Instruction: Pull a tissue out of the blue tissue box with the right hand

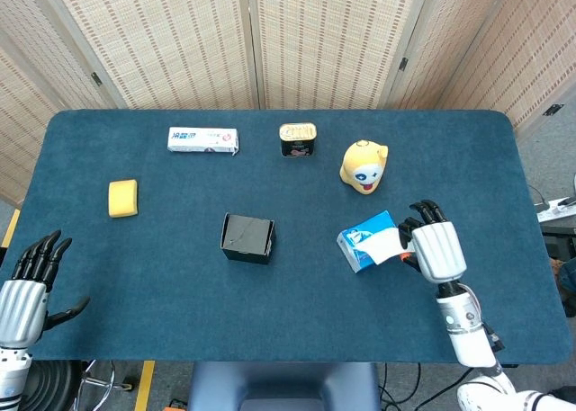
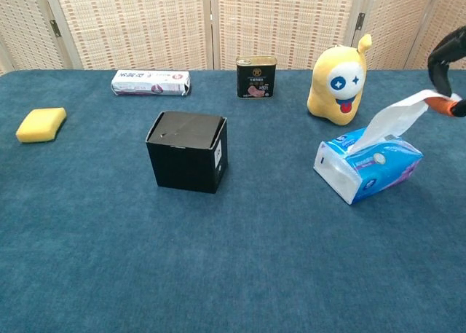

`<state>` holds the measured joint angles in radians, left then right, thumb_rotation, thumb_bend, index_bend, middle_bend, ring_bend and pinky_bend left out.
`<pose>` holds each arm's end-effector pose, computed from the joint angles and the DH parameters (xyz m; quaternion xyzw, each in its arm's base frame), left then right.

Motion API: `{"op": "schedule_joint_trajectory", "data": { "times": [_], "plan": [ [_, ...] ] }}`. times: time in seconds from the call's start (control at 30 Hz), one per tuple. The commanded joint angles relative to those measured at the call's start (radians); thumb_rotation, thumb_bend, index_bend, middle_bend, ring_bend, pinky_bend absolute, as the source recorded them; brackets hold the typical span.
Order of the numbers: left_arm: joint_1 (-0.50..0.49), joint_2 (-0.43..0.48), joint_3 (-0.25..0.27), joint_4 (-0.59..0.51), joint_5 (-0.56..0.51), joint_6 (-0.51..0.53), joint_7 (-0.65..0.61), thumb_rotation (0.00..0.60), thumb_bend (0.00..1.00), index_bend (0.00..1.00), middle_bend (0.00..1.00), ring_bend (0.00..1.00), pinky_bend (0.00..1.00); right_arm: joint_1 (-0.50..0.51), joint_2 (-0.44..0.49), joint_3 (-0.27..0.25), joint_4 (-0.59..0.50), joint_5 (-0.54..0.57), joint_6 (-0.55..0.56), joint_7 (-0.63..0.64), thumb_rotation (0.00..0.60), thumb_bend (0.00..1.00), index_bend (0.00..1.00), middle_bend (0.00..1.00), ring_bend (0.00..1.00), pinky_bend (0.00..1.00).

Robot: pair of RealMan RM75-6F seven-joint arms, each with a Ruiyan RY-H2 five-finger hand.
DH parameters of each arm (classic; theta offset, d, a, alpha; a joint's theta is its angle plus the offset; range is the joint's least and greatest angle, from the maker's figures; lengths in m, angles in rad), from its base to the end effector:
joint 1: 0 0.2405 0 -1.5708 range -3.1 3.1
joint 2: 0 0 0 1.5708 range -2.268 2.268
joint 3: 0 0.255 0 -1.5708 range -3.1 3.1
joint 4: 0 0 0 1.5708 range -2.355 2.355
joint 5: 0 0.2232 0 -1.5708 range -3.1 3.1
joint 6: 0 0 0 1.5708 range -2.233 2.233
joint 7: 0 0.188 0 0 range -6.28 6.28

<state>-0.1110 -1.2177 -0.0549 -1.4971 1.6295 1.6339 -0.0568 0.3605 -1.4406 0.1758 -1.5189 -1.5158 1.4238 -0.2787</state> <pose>-0.2891 0.2321 0.1417 -0.5959 -0.3205 -0.4762 0.5616 -0.2042 -0.3191 0.0649 0.6360 -0.2755 0.4709 0.5458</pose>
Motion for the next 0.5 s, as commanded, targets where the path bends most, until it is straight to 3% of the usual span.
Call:
{"op": "schedule_joint_trajectory", "data": {
  "times": [0.03,0.27,0.5],
  "plan": [
    [0.0,0.0,0.0,0.0,0.0,0.0,0.0,0.6,0.22,0.0,0.0,0.0,0.14,-0.062,0.086,-0.037,-0.096,-0.117,0.129,0.077,0.6,0.36,0.76,0.64,0.26,0.23],
    [0.001,-0.001,0.002,-0.001,0.004,0.002,0.007,0.6,0.22,0.0,0.0,0.0,0.14,-0.177,0.146,-0.158,-0.099,-0.289,0.294,0.133,0.6,0.36,0.76,0.64,0.26,0.23],
    [0.002,-0.001,0.004,-0.002,0.006,0.003,0.012,0.6,0.22,0.0,0.0,0.0,0.14,-0.216,0.128,-0.208,-0.001,-0.268,0.264,0.19,0.6,0.36,0.76,0.63,0.26,0.23]
  ]
}}
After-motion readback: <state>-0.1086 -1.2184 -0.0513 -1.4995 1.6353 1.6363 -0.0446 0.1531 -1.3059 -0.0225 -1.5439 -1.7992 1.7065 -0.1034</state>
